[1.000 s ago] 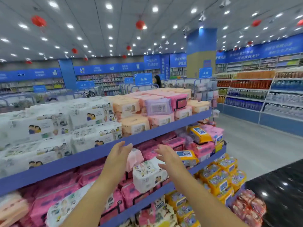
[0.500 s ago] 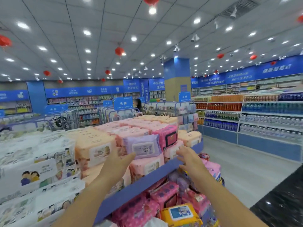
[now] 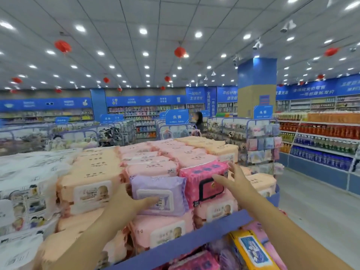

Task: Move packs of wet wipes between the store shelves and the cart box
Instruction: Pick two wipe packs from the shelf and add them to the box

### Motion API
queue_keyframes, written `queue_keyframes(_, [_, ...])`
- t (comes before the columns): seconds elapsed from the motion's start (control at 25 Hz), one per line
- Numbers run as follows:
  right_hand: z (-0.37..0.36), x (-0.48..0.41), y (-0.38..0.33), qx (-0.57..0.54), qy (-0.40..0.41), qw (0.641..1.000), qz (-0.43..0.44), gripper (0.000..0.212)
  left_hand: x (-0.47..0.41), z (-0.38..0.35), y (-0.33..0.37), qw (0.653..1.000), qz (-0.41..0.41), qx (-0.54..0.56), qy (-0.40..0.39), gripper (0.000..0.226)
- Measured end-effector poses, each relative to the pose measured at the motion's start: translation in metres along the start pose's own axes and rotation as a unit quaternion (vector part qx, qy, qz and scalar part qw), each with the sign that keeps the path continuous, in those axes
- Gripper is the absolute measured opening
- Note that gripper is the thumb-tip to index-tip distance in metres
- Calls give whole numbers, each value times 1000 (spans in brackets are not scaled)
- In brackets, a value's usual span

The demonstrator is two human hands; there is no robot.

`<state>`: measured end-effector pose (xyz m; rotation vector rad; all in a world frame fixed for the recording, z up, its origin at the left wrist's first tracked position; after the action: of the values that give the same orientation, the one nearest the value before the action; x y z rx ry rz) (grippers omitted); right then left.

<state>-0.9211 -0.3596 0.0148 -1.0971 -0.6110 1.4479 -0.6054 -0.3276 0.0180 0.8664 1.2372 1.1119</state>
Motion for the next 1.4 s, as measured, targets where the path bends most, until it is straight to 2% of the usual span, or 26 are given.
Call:
queue_keyframes(0.16, [4, -43, 21, -37, -101, 994, 28, 106, -3, -5, -6, 1000, 27, 1, -2, 64])
queue_keyframes(0.28, [9, -64, 38, -68, -126, 989, 27, 116, 2, -9, -3, 1000, 15, 11, -17, 58])
queue_keyframes(0.4, [12, -73, 51, -91, -201, 974, 45, 103, 11, -10, 0, 999, 15, -9, -28, 52])
queue_keyframes(0.52, [13, -70, 48, -103, -278, 954, 52, 78, 20, -14, 0, 1000, 1, -23, 12, 43])
queue_keyframes(0.64, [13, -64, 41, -94, -263, 957, 73, 67, 26, -17, -5, 997, -22, -13, 72, 42])
queue_keyframes(0.84, [4, -38, 41, -108, -136, 981, 85, 65, 44, -14, 1, 983, -51, 41, 174, 34])
queue_keyframes(0.96, [5, -23, 35, -171, -94, 978, 78, 61, 62, 1, 9, 969, -58, 113, 212, 34])
queue_keyframes(1.12, [-19, 10, 15, -247, -134, 958, 52, 91, 102, 45, 15, 955, -45, 163, 243, 42])
queue_keyframes(1.16, [-32, 21, 8, -267, -152, 951, 40, 91, 117, 60, 15, 951, -44, 164, 258, 43])
queue_keyframes(1.2, [-46, 34, -1, -283, -173, 943, 30, 85, 131, 74, 15, 946, -40, 167, 276, 47])
queue_keyframes(1.32, [-97, 85, -43, -334, -243, 911, 5, 49, 194, 131, 11, 923, -33, 177, 339, 60])
queue_keyframes(1.4, [-139, 127, -76, -334, -282, 899, 1, 52, 247, 176, 10, 909, -47, 170, 379, 73])
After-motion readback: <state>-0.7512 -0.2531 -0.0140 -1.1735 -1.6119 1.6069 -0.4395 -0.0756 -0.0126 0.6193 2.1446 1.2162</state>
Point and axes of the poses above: each hand's wrist, its own x-axis away from the middle knuckle, its own z-axis out of the back of the hand, y = z × x, the point moved 3 cm from there along -x, towards the middle knuckle, and after that the axes turned 12 degrees about x, right-handed, at the moved point
